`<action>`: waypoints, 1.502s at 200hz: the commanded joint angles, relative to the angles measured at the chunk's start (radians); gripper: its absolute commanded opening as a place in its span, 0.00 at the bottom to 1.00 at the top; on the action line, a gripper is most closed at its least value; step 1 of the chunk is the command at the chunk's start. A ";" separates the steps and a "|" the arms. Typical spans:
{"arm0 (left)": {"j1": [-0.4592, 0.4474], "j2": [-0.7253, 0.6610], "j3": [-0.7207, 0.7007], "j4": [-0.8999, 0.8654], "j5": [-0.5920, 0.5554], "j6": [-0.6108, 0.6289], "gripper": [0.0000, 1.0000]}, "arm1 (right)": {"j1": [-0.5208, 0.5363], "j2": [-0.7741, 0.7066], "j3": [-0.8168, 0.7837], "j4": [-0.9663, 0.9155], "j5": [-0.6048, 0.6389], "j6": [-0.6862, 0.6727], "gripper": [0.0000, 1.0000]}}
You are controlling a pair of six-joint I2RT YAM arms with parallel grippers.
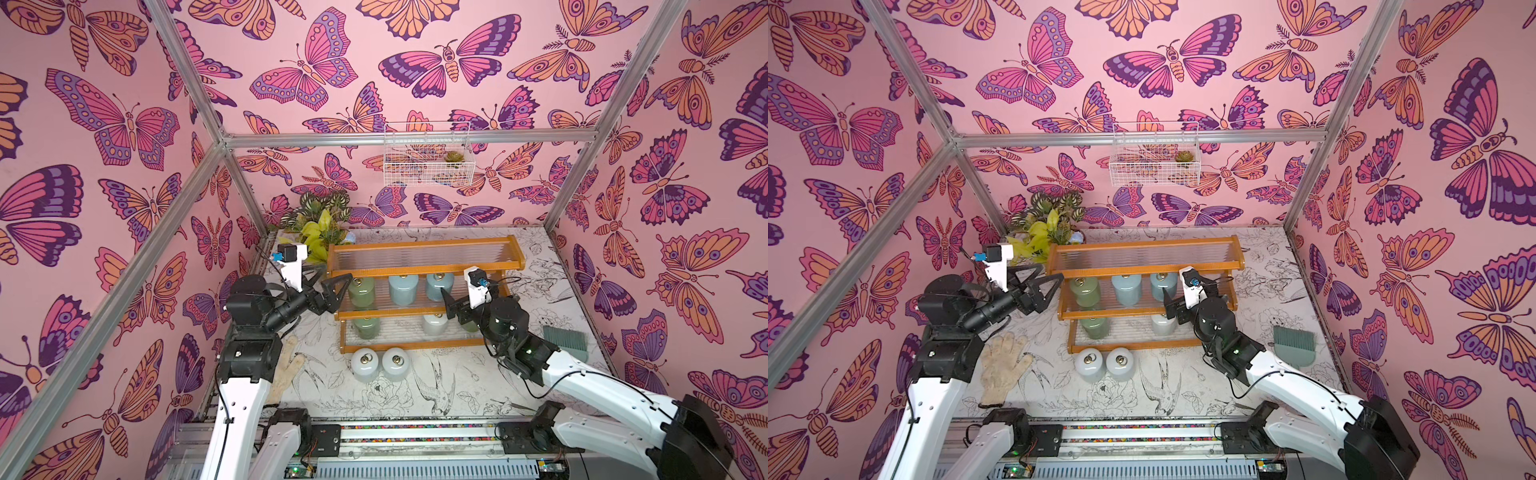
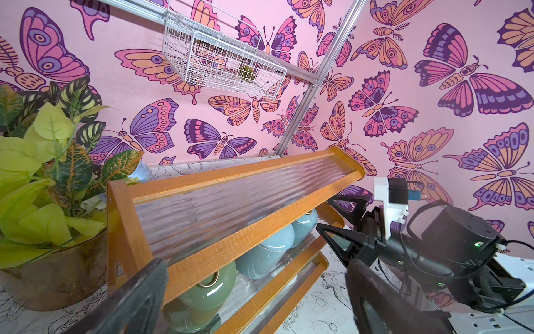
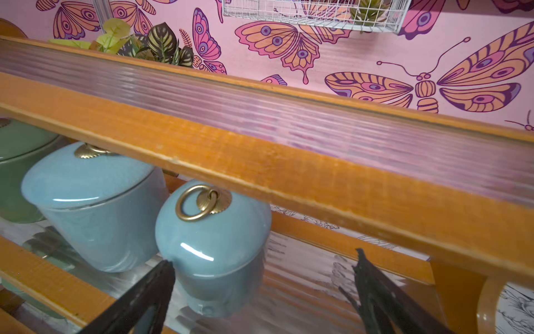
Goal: Remove the tea canisters from the shelf
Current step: Pick up the tea canister from the shelf.
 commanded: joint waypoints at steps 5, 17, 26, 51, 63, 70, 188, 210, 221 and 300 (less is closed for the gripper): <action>-0.005 -0.001 -0.002 0.037 0.018 0.007 0.99 | -0.007 0.037 0.000 0.108 -0.082 0.020 0.99; -0.006 -0.003 -0.003 0.039 0.016 0.005 0.99 | -0.007 0.060 0.008 0.126 -0.091 0.018 0.99; -0.005 -0.002 -0.004 0.040 0.016 0.004 0.99 | -0.009 0.078 0.015 0.137 -0.089 0.017 0.99; -0.005 -0.001 -0.007 0.042 0.013 0.002 0.99 | -0.017 0.136 0.027 0.177 -0.096 0.020 0.99; -0.005 -0.002 -0.010 0.043 0.007 0.004 0.99 | -0.020 0.166 0.034 0.196 -0.097 0.020 0.99; -0.005 -0.003 -0.013 0.042 0.003 0.005 0.99 | -0.021 0.182 0.034 0.211 -0.097 0.018 0.99; -0.005 -0.003 -0.037 0.044 -0.019 0.004 0.99 | -0.053 0.375 0.043 0.406 -0.160 0.023 1.00; -0.005 0.003 -0.032 0.042 -0.021 0.007 0.99 | -0.053 0.383 0.042 0.406 -0.162 0.021 0.96; -0.005 0.007 -0.029 0.041 -0.021 0.009 0.99 | -0.053 0.383 0.039 0.405 -0.162 0.021 0.94; -0.006 0.023 -0.018 0.042 -0.025 0.023 0.99 | -0.053 0.350 0.045 0.376 -0.213 -0.006 0.49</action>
